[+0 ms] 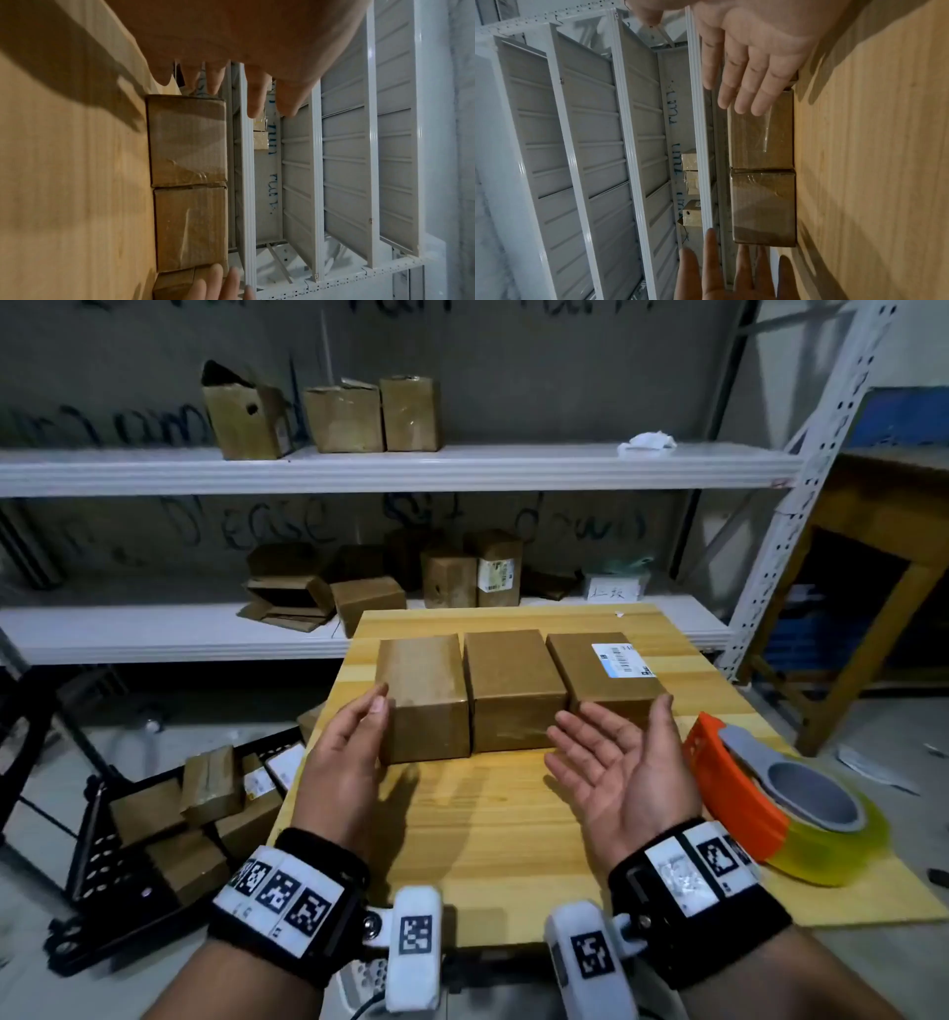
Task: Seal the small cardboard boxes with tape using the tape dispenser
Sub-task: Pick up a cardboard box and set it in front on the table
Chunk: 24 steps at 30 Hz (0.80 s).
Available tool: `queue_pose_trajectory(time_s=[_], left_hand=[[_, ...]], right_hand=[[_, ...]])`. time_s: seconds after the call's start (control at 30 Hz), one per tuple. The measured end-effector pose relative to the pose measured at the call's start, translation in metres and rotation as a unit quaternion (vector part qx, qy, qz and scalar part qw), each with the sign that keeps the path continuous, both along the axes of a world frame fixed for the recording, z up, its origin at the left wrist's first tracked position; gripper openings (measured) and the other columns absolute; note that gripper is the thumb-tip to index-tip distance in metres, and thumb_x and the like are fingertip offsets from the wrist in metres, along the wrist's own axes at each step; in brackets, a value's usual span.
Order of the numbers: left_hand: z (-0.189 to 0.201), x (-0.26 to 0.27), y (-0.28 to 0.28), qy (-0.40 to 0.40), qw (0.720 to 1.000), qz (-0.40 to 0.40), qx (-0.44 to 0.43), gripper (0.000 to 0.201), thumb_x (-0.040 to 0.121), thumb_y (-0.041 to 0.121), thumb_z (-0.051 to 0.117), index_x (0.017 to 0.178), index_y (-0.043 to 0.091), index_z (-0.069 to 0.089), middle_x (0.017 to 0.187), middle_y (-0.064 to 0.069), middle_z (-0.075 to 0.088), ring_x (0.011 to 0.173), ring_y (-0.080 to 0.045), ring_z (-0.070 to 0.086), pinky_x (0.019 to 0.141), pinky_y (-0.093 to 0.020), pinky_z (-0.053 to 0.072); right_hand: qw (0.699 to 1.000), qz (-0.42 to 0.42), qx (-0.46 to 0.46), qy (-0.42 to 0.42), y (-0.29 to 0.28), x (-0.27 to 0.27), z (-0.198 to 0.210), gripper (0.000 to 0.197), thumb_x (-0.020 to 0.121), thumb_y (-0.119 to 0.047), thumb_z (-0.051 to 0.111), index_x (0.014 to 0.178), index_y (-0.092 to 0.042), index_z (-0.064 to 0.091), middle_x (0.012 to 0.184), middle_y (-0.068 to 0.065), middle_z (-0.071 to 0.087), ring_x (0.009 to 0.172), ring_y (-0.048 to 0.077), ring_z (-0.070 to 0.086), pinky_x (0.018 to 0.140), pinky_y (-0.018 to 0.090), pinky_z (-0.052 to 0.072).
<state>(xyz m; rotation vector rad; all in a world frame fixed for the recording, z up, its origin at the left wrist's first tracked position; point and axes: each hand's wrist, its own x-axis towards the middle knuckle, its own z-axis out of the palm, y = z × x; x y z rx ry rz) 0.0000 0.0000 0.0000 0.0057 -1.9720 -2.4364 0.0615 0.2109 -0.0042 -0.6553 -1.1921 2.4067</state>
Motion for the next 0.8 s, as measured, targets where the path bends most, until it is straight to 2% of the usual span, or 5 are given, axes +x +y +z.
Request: queue_pose_trajectory(time_s=[0.07,0.23,0.47,0.67,0.8], left_hand=[[0.001,-0.004,0.002,-0.041,0.997,-0.03,0.054,0.032,0.105,0.034,0.055,0.135,0.032,0.065,0.124,0.009,0.063,0.106,-0.008,0.06,0.059,-0.014,0.055],[-0.015,-0.013,-0.001,-0.077,0.993,-0.036,0.083,0.049,0.082,0.056,0.077,0.127,0.038,0.072,0.135,-0.001,0.069,0.127,-0.029,0.063,0.103,-0.054,0.054],[-0.024,-0.011,-0.007,-0.032,0.999,-0.022,0.038,0.026,0.102,0.041,0.06,0.094,0.033,0.083,0.095,0.013,0.08,0.094,-0.004,0.074,0.09,-0.038,0.051],[-0.024,-0.019,-0.019,-0.035,0.999,-0.023,0.026,0.059,0.074,0.073,0.073,0.129,0.055,0.066,0.144,0.013,0.058,0.142,-0.022,0.046,0.119,-0.054,0.036],[-0.016,-0.021,-0.012,-0.031,0.998,-0.062,0.005,0.035,0.098,0.06,0.059,0.127,0.044,0.071,0.116,0.02,0.074,0.121,-0.007,0.062,0.111,-0.047,0.048]], right_hand=[[1.0,0.021,-0.007,0.004,0.0,-0.001,0.001,0.08,0.095,-0.076,0.036,0.127,-0.009,0.067,0.115,0.015,0.078,0.113,0.032,0.073,0.108,0.055,0.05],[0.997,0.077,-0.007,0.024,-0.006,-0.007,0.001,0.084,0.096,-0.077,0.03,0.13,-0.009,0.067,0.122,0.016,0.076,0.122,0.031,0.069,0.114,0.056,0.045],[0.989,0.14,0.034,0.02,-0.028,-0.015,0.004,0.087,0.091,-0.08,0.031,0.131,-0.012,0.067,0.129,0.01,0.074,0.126,0.025,0.066,0.117,0.054,0.042],[0.985,0.16,0.062,0.021,-0.042,-0.022,0.007,0.099,0.075,-0.085,0.035,0.137,-0.013,0.064,0.14,0.008,0.068,0.132,0.021,0.061,0.12,0.051,0.039],[0.983,0.166,0.08,0.013,-0.048,-0.027,0.007,0.101,0.074,-0.086,0.034,0.139,-0.015,0.061,0.15,0.009,0.059,0.141,0.022,0.053,0.122,0.052,0.035]])
